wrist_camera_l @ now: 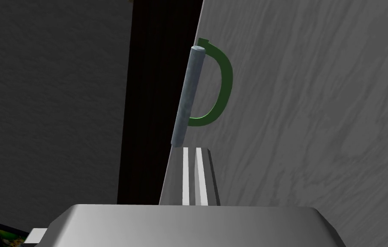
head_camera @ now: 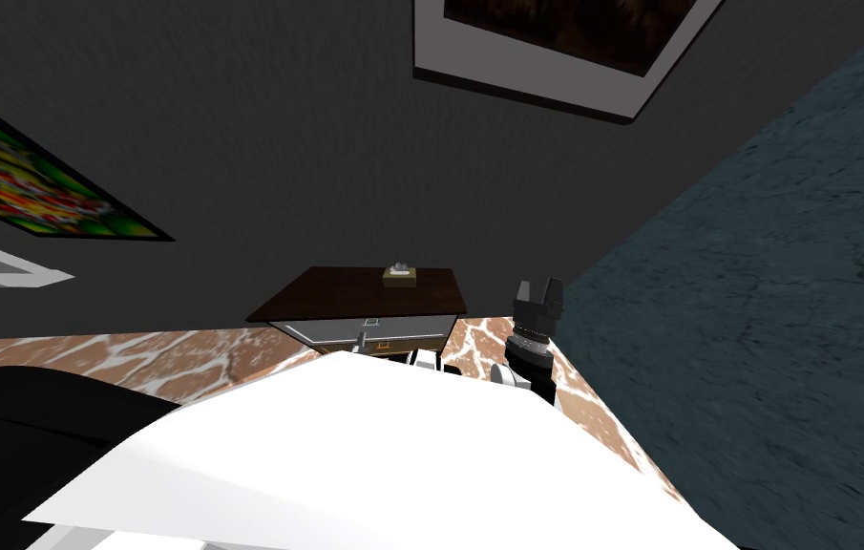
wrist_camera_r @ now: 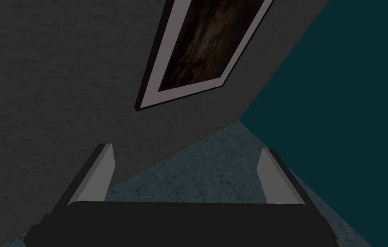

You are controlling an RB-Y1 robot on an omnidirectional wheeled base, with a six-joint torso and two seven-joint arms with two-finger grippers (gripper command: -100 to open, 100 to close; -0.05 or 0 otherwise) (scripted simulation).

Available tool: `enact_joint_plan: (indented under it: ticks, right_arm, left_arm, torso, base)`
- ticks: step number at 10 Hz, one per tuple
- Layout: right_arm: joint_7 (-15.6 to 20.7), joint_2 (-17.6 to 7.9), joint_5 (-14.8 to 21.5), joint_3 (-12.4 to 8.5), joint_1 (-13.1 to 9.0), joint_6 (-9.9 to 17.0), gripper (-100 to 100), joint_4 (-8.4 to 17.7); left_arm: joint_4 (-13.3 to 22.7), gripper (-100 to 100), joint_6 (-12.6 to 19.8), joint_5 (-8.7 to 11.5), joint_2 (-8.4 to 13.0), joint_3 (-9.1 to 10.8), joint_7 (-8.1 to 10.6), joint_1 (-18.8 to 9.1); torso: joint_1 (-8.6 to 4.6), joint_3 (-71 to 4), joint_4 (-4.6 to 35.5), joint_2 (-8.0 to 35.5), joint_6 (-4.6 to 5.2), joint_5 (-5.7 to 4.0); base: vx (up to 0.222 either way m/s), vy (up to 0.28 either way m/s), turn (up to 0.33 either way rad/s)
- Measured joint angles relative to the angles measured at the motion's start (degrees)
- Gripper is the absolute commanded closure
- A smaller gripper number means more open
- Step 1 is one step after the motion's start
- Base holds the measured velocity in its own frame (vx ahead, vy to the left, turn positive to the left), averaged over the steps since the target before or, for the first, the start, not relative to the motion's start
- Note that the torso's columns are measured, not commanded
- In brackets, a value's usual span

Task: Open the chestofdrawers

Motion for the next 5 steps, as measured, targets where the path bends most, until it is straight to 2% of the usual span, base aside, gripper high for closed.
enact_joint_plan:
  ticks: [2,5]
  right_arm:
    - [0.0,0.0,0.0,0.0,0.0,0.0,0,0.0]
    - [0.0,0.0,0.0,0.0,0.0,0.0,0,0.0]
  left_arm:
    - [0.2,-100,0.5,0.1,3.2,0.13,0.04,-0.5]
    - [-0.5,-100,1.3,0.1,6.4,0.09,0.07,-0.5]
  torso:
    - [0.02,0.0,0.0,0.0,0.00,0.01]
    - [0.00,0.0,0.0,0.0,0.00,0.01]
  base:
    - [-0.003,-0.009,0.000]
    - [-0.007,-0.021,0.001]
